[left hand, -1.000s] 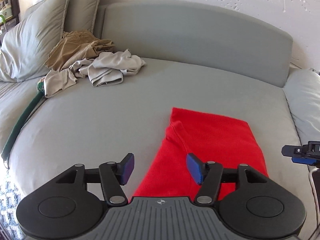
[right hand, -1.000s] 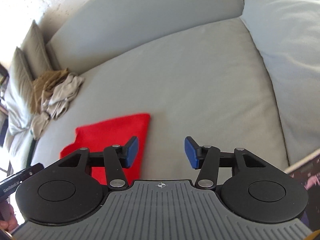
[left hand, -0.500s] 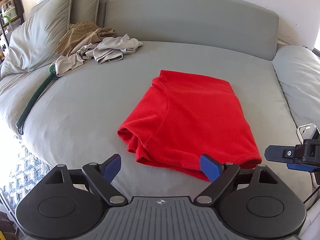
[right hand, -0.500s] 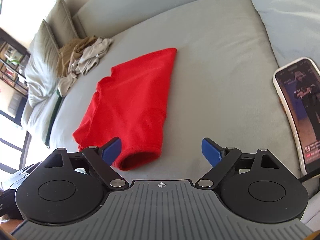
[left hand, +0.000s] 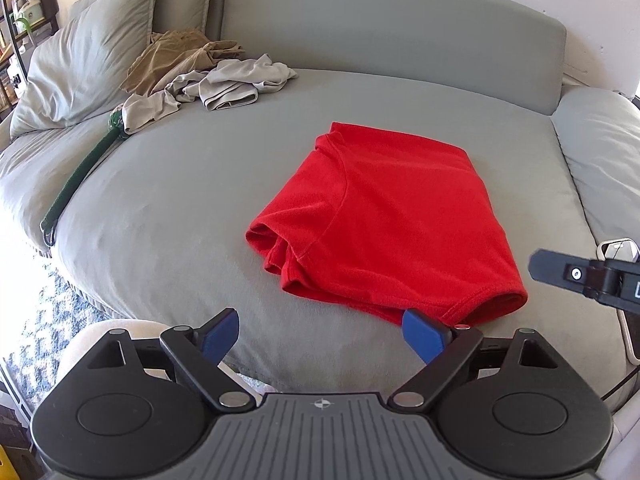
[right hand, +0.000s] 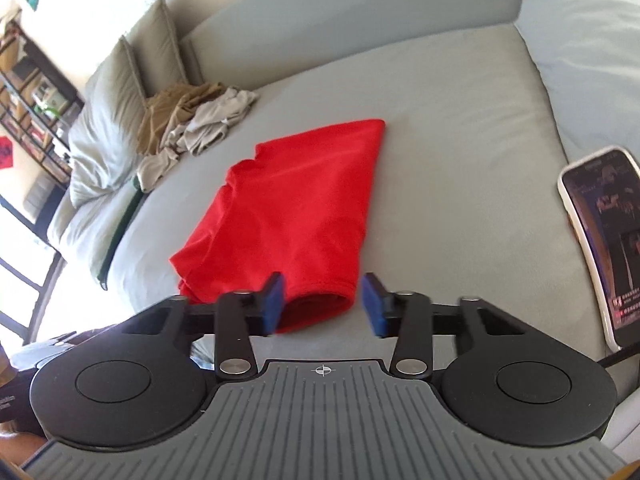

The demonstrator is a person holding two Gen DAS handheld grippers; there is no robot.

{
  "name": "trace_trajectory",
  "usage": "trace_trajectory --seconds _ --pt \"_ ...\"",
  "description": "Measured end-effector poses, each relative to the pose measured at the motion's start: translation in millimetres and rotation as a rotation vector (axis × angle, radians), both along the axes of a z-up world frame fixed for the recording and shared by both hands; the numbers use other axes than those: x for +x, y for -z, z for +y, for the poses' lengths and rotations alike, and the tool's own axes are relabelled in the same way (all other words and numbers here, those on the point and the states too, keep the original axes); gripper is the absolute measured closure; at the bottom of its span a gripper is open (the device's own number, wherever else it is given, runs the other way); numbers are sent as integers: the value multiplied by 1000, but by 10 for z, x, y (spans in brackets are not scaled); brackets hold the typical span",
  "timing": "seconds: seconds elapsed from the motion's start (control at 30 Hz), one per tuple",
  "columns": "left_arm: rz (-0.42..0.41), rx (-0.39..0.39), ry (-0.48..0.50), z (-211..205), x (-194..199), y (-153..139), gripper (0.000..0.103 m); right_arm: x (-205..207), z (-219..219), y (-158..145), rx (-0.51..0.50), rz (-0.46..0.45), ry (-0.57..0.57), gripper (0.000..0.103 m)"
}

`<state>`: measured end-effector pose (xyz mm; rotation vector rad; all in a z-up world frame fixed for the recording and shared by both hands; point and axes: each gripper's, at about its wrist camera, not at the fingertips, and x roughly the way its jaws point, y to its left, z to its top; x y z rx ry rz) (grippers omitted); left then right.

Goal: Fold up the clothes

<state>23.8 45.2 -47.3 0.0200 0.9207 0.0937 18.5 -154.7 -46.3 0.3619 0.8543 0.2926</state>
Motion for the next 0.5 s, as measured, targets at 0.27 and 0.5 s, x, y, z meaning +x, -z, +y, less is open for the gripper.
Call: trace_trajectory --seconds 0.27,0.5 --pt "2 -15 -47 165 -22 -25 14 192 467 168 -135 -27 -124 75" --pt "13 -118 -153 619 101 -50 14 69 244 366 7 189 -176 48"
